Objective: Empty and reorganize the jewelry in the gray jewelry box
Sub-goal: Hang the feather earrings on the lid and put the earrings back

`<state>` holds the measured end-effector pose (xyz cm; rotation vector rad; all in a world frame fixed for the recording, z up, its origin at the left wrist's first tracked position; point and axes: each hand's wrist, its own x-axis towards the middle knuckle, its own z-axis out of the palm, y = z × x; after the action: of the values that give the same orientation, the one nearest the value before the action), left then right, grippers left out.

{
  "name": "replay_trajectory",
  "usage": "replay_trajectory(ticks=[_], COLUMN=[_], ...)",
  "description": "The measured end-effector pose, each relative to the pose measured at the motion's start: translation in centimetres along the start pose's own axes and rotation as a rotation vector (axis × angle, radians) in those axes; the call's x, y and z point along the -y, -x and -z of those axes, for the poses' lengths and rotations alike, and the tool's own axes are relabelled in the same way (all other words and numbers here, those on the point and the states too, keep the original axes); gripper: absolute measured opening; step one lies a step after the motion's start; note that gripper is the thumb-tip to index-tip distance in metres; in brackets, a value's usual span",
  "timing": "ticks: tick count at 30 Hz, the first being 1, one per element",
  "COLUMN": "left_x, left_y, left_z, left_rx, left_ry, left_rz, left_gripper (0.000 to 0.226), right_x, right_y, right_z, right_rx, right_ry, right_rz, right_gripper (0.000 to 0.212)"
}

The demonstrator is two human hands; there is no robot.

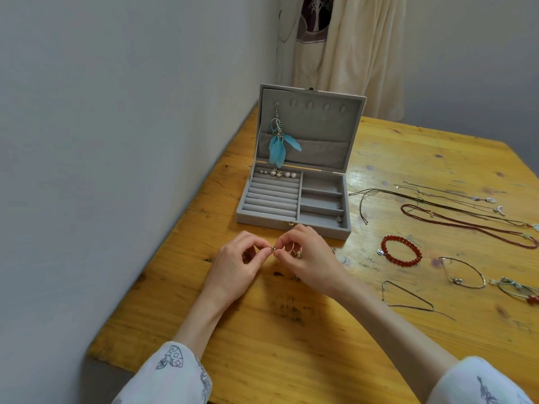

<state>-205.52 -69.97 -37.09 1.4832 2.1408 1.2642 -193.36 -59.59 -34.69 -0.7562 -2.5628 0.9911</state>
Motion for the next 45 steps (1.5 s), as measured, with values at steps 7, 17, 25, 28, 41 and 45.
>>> replay_trajectory(ticks=[7,17,25,28,41,45], left_x=[-0.07,0.09,-0.06,-0.13,0.07,0.06], left_y=[0.04,0.12,0.21,0.26,0.16,0.14], left_z=[-0.03,0.05,0.09,0.09,-0.09,-0.09], left_rx=[0.000,-0.050,-0.115,-0.112,-0.098,-0.112], left_ry=[0.005,-0.028,-0.042,-0.052,-0.080,-0.087], left_rz=[-0.011,0.031,0.071,0.074,0.049,0.054], left_gripper=[0.005,0.009,0.004,0.004,0.006,0.004], right_x=[0.15,0.31,-0.07,0.10,0.41,0.25], right_y=[0.05,-0.12,-0.16,-0.08,0.09,0.22], right_z=[-0.22,-0.23,-0.15,-0.17,-0.12,-0.38], right_rx=[-0.006,0.014,-0.061,-0.089,-0.099,-0.098], right_ry=[-0.047,-0.075,-0.193,-0.287,-0.289,-0.295], right_rz=[-0.014,-0.035,-0.042,-0.060,-0.024,-0.029], right_gripper=[0.005,0.008,0.006,0.008,0.003,0.003])
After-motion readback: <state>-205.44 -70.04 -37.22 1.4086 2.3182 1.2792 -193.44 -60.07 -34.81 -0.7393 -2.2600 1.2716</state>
